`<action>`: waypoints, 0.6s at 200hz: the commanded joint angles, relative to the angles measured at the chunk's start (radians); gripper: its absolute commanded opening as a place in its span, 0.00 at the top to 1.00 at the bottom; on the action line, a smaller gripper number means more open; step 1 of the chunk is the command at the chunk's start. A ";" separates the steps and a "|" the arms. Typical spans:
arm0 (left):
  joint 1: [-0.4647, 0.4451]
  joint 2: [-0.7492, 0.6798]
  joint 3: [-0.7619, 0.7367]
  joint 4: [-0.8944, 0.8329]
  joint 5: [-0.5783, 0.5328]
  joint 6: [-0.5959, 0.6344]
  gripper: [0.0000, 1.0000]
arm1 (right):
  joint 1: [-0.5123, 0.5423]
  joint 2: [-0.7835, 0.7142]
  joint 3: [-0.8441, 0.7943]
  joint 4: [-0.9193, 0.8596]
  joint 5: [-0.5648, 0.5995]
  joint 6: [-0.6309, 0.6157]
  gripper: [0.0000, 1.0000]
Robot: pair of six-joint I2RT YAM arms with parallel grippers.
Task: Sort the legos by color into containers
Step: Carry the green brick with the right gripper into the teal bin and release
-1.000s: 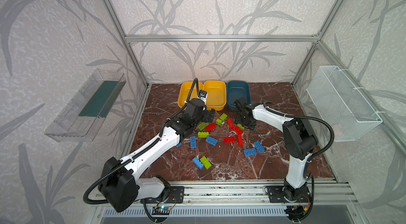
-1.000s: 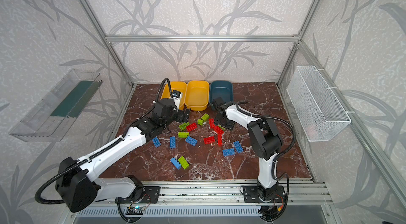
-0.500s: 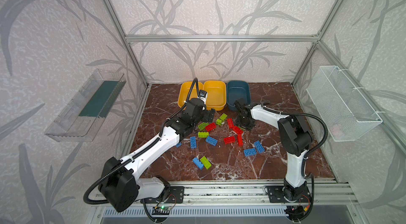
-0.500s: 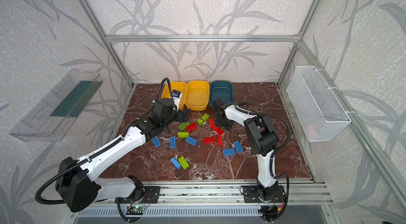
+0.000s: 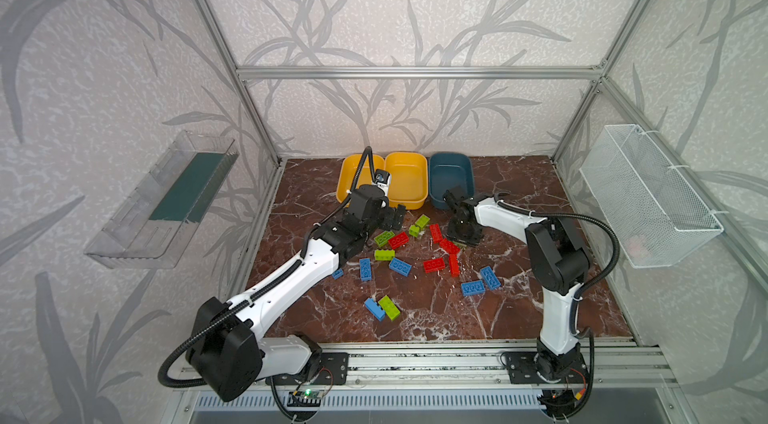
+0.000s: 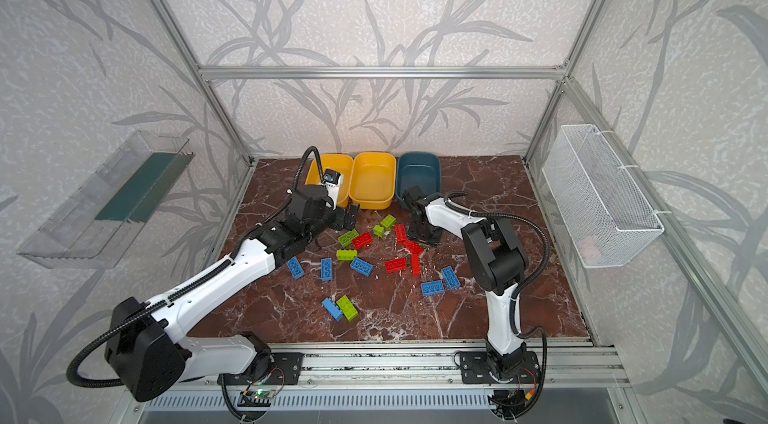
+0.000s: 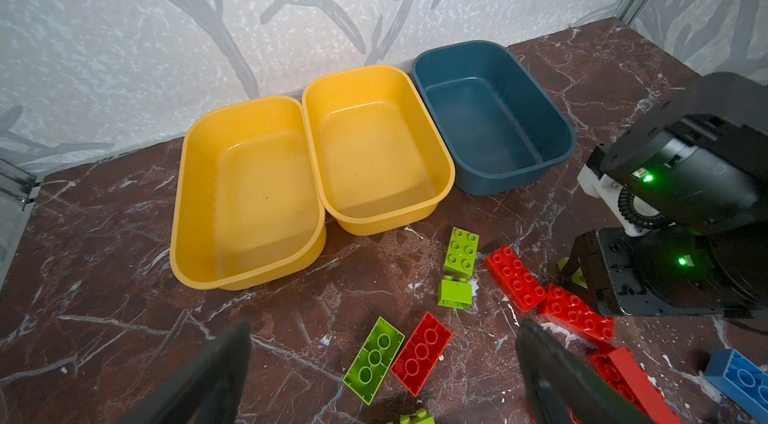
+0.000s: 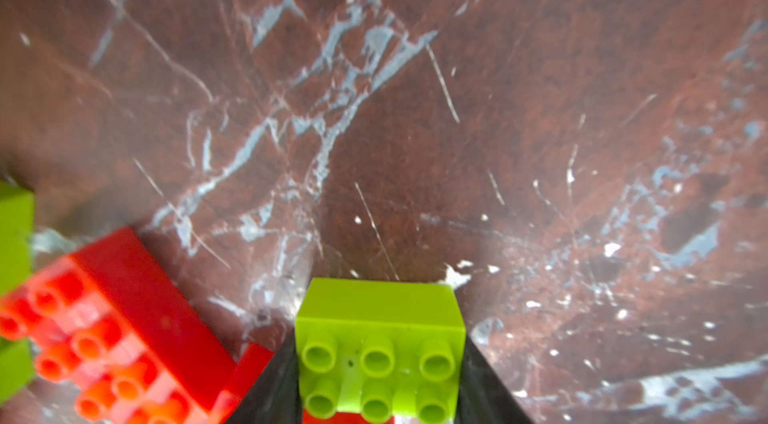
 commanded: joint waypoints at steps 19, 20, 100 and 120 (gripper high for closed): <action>0.007 0.031 0.045 0.006 -0.008 -0.016 0.01 | -0.004 -0.080 0.095 -0.149 0.036 -0.113 0.60; 0.007 0.032 0.046 0.006 -0.009 -0.016 0.01 | -0.004 -0.083 0.100 -0.153 0.037 -0.117 0.60; 0.016 0.085 0.084 0.017 0.004 -0.027 0.01 | -0.009 0.002 0.412 -0.246 0.056 -0.229 0.60; 0.019 0.105 0.107 0.003 0.002 -0.024 0.01 | -0.022 0.077 0.534 -0.251 0.057 -0.250 0.60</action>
